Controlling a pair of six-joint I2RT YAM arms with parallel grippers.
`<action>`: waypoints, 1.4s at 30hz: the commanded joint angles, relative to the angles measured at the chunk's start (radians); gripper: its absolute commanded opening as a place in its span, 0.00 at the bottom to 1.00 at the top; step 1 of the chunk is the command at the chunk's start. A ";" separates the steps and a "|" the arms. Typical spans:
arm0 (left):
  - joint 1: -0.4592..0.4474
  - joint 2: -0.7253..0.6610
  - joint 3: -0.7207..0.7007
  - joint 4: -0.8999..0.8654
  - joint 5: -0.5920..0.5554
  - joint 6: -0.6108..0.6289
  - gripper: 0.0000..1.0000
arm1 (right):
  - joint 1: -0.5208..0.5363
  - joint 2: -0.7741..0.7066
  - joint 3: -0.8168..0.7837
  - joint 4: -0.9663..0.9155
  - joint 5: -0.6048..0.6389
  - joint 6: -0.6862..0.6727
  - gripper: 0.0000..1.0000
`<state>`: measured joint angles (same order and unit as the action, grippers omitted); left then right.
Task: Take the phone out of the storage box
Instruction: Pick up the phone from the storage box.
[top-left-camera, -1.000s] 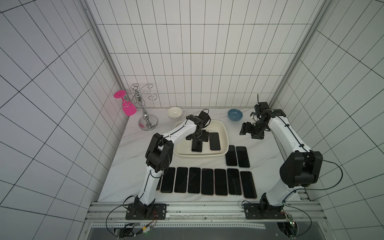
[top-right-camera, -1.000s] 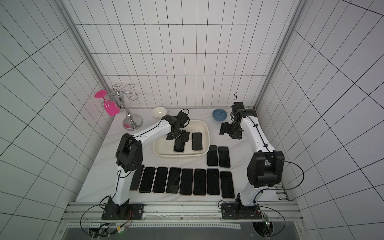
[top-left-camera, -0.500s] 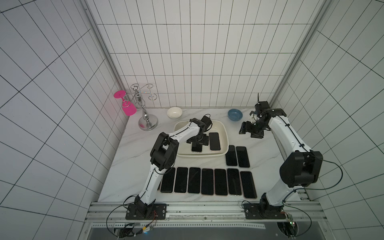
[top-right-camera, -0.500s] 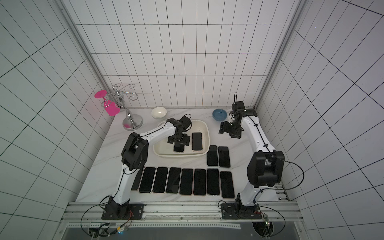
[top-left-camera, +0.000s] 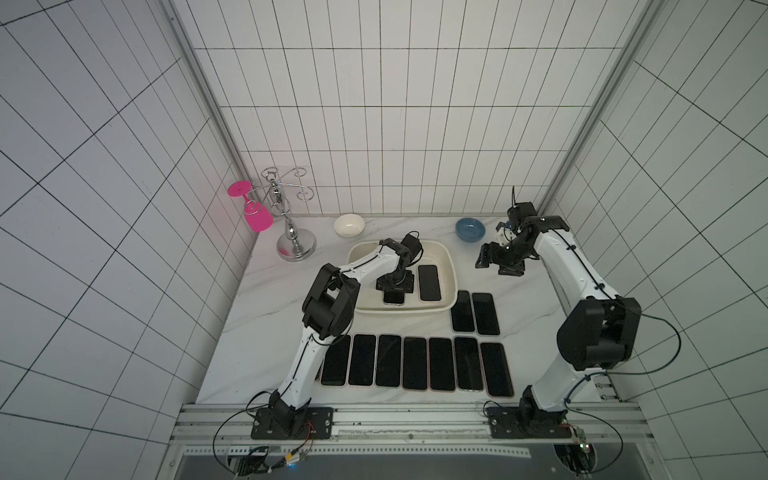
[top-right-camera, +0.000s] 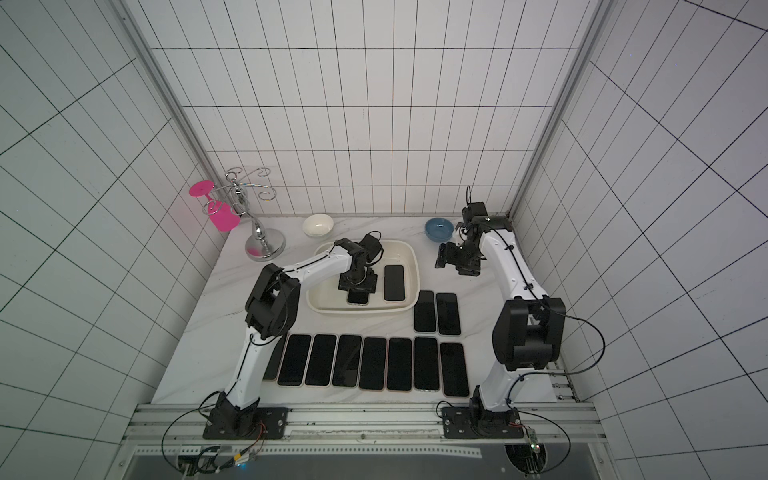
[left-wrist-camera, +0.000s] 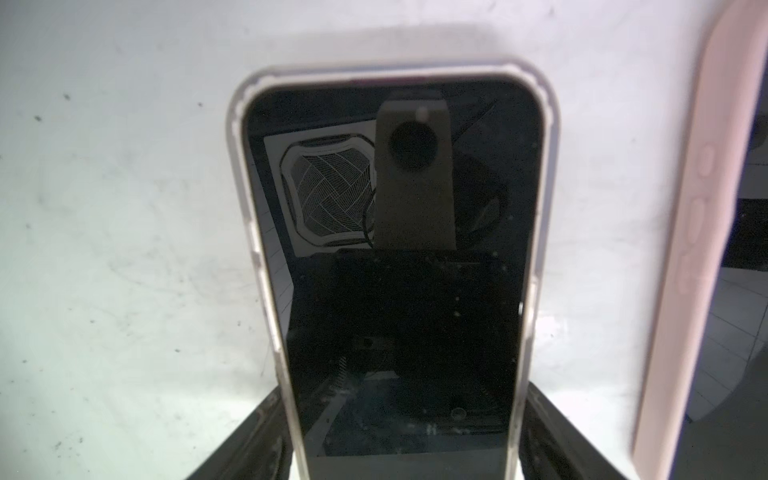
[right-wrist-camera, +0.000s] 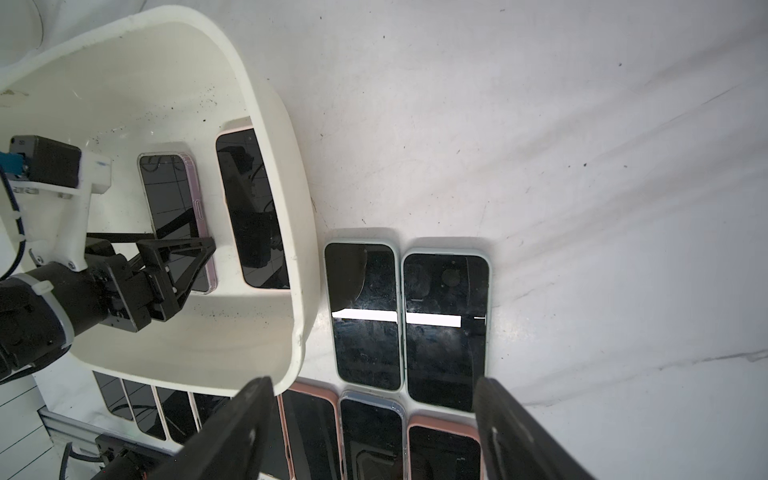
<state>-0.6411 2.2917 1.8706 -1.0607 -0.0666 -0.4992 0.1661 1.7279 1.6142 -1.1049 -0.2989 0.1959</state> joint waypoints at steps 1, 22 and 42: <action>0.015 0.006 -0.039 0.010 0.032 0.011 0.74 | 0.012 0.022 0.052 -0.021 -0.020 -0.009 0.80; 0.036 -0.284 -0.063 -0.030 0.190 0.144 0.52 | 0.131 0.343 0.281 0.069 -0.604 0.115 0.76; 0.017 -0.330 -0.071 -0.048 0.220 0.149 0.51 | 0.278 0.485 0.293 0.139 -0.672 0.134 0.72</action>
<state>-0.6167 1.9965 1.7947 -1.1275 0.1406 -0.3649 0.4198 2.1864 1.8797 -0.9741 -0.9459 0.3305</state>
